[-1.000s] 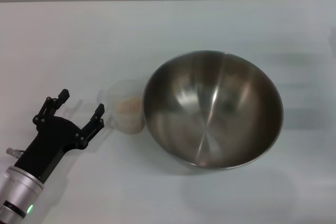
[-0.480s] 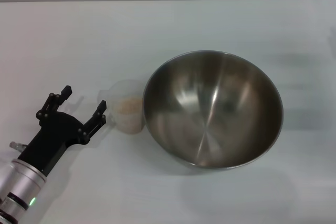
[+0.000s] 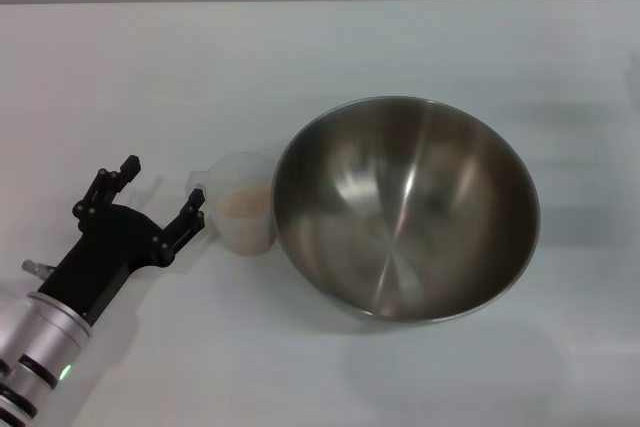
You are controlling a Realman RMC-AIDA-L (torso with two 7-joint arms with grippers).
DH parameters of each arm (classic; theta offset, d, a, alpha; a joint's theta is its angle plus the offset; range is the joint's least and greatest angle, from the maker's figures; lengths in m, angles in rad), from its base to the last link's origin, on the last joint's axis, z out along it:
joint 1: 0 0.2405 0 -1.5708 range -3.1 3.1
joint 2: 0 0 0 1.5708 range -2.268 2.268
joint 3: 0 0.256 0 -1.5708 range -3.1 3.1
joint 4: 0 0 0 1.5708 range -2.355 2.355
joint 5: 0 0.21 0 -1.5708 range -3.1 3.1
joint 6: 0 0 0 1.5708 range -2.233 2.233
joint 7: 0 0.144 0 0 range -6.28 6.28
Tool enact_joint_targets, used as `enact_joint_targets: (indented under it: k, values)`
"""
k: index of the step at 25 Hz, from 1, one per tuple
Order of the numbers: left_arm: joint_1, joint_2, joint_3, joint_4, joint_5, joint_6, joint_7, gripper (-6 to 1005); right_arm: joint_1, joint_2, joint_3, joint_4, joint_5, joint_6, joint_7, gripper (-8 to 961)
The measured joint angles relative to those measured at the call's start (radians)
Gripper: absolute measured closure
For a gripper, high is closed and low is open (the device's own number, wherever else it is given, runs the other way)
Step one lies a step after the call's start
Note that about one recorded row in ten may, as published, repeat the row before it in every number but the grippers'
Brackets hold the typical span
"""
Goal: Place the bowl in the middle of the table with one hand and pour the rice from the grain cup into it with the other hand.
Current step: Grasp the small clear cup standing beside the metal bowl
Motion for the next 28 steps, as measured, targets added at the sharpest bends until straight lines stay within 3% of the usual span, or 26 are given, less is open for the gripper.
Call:
enact_joint_targets:
  k: [21, 28]
  values:
    - [-0.018, -0.002, -0.037, -0.012, 0.005, -0.051, -0.001, 211, 0.023, 0.0, 0.0, -0.003, -0.003, 0.027, 0.001, 271]
    - [-0.017, -0.001, -0.034, -0.024, 0.006, -0.051, -0.012, 493, 0.027, 0.0, 0.0, -0.003, -0.005, 0.027, 0.001, 271]
